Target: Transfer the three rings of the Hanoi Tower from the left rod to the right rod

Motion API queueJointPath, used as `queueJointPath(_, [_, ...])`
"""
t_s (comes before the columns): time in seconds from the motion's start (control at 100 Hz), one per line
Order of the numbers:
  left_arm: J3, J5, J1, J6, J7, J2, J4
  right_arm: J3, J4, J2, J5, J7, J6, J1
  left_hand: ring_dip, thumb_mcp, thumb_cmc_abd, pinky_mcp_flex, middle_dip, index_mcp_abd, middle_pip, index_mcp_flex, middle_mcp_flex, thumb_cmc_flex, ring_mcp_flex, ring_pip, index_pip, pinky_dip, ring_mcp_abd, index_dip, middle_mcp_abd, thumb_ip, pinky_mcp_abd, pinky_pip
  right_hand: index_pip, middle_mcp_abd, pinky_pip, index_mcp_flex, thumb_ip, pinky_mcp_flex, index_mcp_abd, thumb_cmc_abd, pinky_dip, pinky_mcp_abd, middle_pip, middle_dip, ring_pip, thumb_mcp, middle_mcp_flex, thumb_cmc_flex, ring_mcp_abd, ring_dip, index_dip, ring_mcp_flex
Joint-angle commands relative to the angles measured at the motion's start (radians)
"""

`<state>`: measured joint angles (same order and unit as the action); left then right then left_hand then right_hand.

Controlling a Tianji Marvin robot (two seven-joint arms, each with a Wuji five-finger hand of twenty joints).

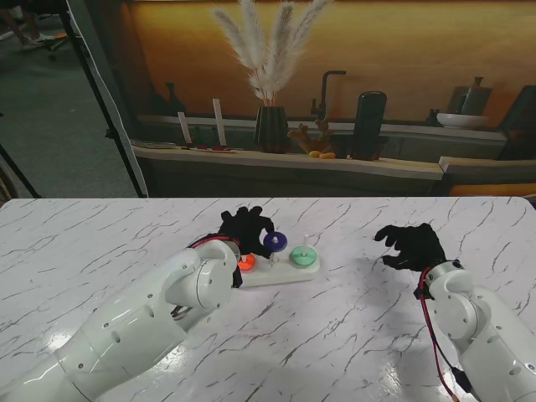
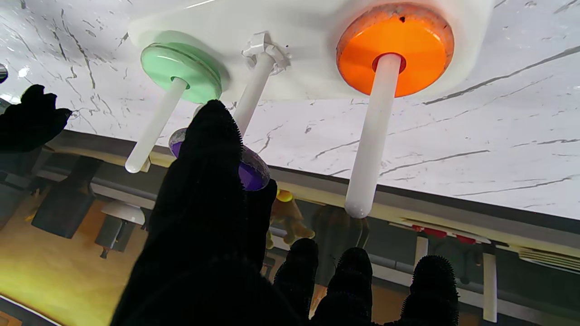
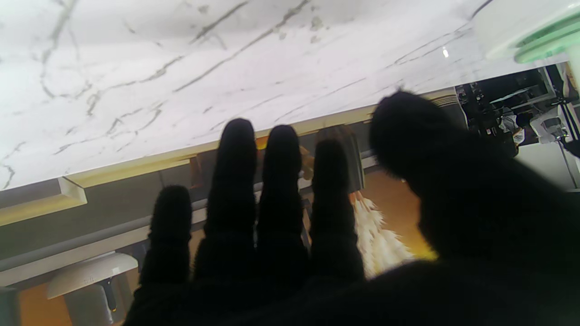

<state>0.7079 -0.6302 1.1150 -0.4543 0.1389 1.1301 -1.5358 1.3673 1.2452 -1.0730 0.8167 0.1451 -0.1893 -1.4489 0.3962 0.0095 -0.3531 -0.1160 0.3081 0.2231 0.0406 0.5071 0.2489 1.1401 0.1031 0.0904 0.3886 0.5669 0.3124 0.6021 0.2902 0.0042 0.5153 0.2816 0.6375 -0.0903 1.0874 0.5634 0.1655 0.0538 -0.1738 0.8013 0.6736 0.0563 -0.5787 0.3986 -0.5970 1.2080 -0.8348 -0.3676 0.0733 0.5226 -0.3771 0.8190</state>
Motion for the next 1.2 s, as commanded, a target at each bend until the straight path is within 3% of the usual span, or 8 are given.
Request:
queueJointPath(0.0, [0.004,-0.002,-0.006,0.024,0.020,-0.001,-0.016,-0.003,0.000,-0.007,-0.001,0.002,-0.001,-0.005,0.007,0.018,0.069,-0.004,0.017,-0.054,0.000,0.074,0.008,0.068,0.023,-0.002,0.089,-0.010,0.002,0.019,0.000,-0.009,0.008,0.015,0.013,-0.015,0.016,0.006,-0.048,-0.010,0.006,-0.006,0.017,0.307,-0.017,0.007,-0.022,0.006,-0.010,-0.005,0.011,0.009,-0.008,0.008])
queueJointPath(0.45, [0.036,0.023,-0.002,0.030,0.046,-0.006,-0.065,-0.007,-0.003,-0.008,-0.004,0.004,-0.004,-0.001,0.005,0.015,0.070,-0.003,0.015,-0.052,-0.001,0.081,0.010,0.066,0.024,-0.004,0.076,-0.011,0.005,0.019,0.001,-0.008,0.010,0.010,0.013,-0.014,0.016,0.006,-0.048,-0.010,0.007,-0.007,0.017,0.307,-0.017,0.008,-0.022,0.006,-0.009,-0.005,0.010,0.010,-0.008,0.009])
queueJointPath(0.9, [-0.027,0.078,-0.049,0.039,0.023,0.017,-0.023,0.003,0.003,-0.007,0.000,0.003,0.001,-0.007,0.005,0.015,0.068,0.000,0.015,-0.054,0.001,0.082,0.014,0.067,0.026,-0.003,0.073,-0.009,0.004,0.025,0.001,-0.008,0.009,0.009,0.013,-0.015,0.017,0.006,-0.048,-0.009,0.006,-0.005,0.017,0.306,-0.017,0.008,-0.022,0.007,-0.010,-0.007,0.011,0.010,-0.008,0.009])
queueJointPath(1.19, [-0.076,0.117,-0.088,0.038,-0.014,0.045,0.020,0.008,0.006,-0.007,0.000,0.002,0.006,-0.013,0.005,0.016,0.066,0.000,0.015,-0.056,0.001,0.083,0.015,0.069,0.027,-0.003,0.073,-0.008,0.001,0.027,-0.001,-0.007,0.010,0.008,0.013,-0.014,0.017,0.005,-0.048,-0.009,0.006,-0.005,0.017,0.307,-0.017,0.008,-0.022,0.008,-0.009,-0.008,0.010,0.010,-0.008,0.009])
